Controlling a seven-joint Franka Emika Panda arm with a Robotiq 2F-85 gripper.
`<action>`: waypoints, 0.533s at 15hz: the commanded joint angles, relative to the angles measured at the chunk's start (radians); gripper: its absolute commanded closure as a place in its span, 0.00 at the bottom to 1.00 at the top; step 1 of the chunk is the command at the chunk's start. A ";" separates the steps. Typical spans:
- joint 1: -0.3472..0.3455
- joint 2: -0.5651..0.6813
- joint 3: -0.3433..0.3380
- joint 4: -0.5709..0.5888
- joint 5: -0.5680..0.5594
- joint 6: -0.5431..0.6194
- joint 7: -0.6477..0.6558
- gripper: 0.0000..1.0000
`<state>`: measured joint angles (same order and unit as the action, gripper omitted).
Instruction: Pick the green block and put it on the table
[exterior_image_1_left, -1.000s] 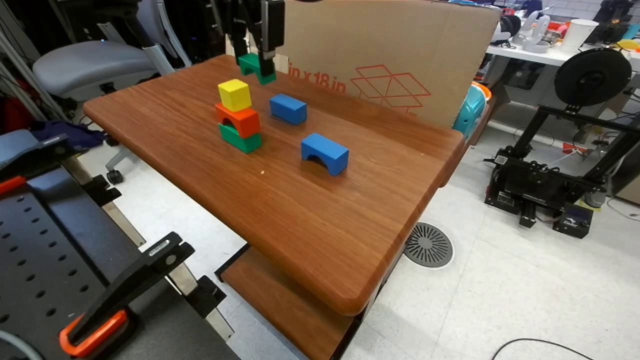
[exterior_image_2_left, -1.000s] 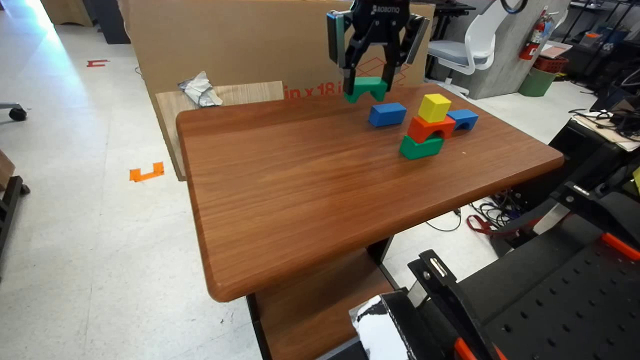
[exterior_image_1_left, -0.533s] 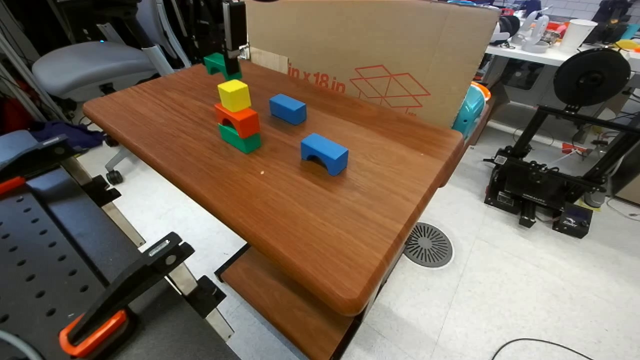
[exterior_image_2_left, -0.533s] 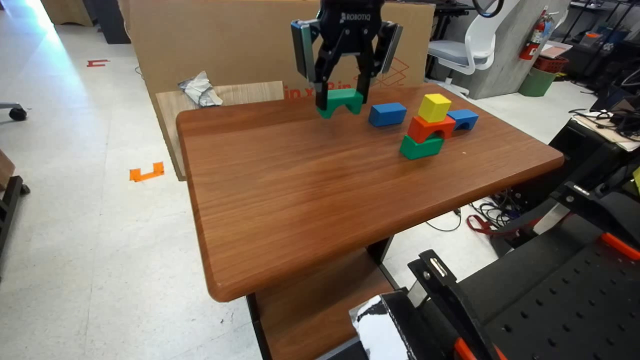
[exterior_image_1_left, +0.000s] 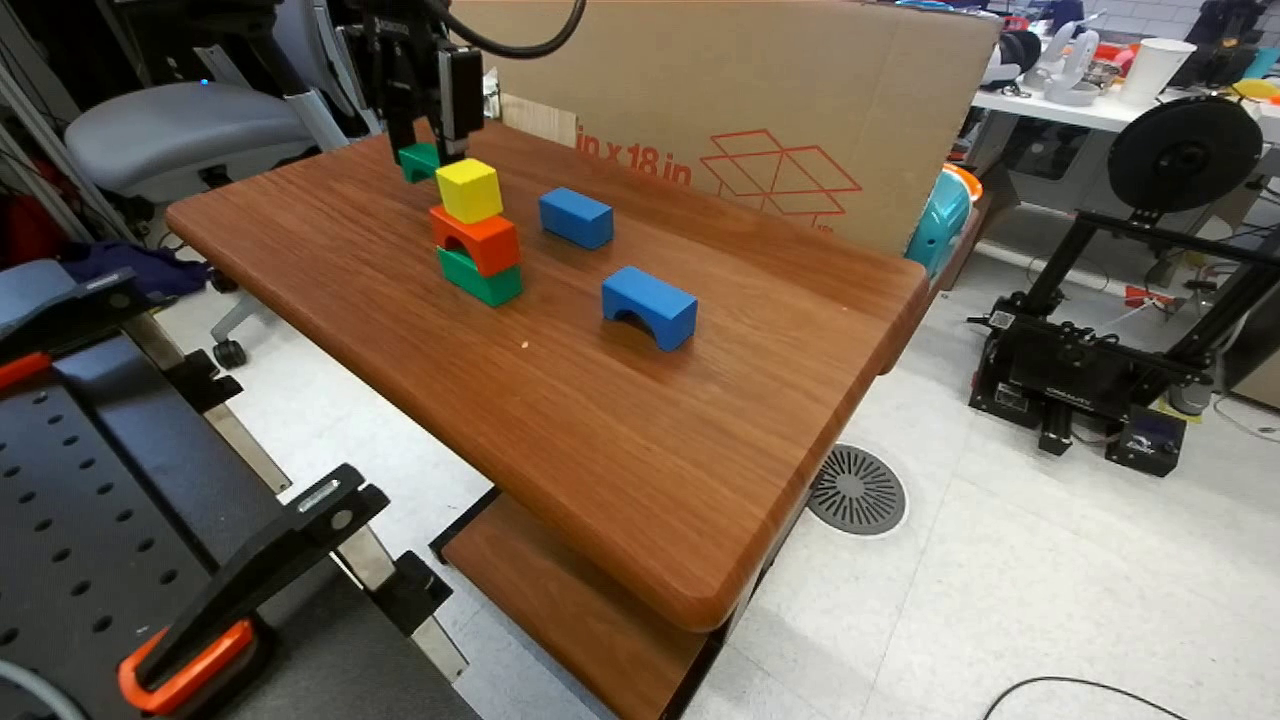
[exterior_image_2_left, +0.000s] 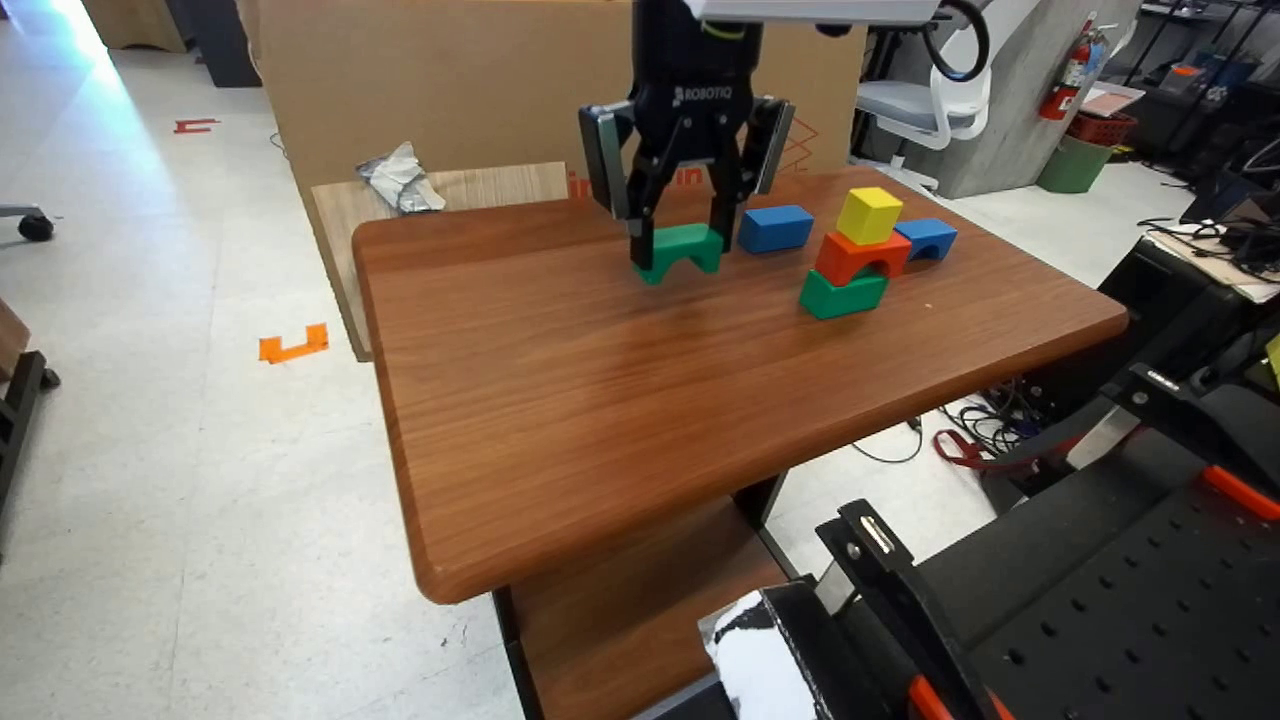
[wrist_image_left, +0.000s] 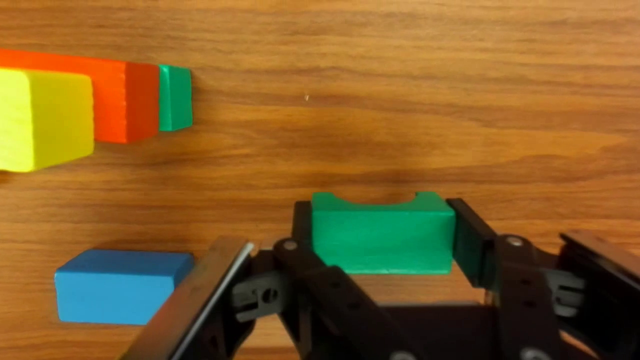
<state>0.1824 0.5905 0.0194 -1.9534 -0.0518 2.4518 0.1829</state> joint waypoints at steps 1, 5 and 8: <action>0.001 0.036 0.000 0.041 -0.009 -0.026 -0.004 0.59; 0.002 0.046 -0.001 0.052 -0.009 -0.023 -0.003 0.59; 0.004 0.055 -0.003 0.061 -0.010 -0.023 0.000 0.59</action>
<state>0.1824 0.6252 0.0194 -1.9279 -0.0518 2.4518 0.1829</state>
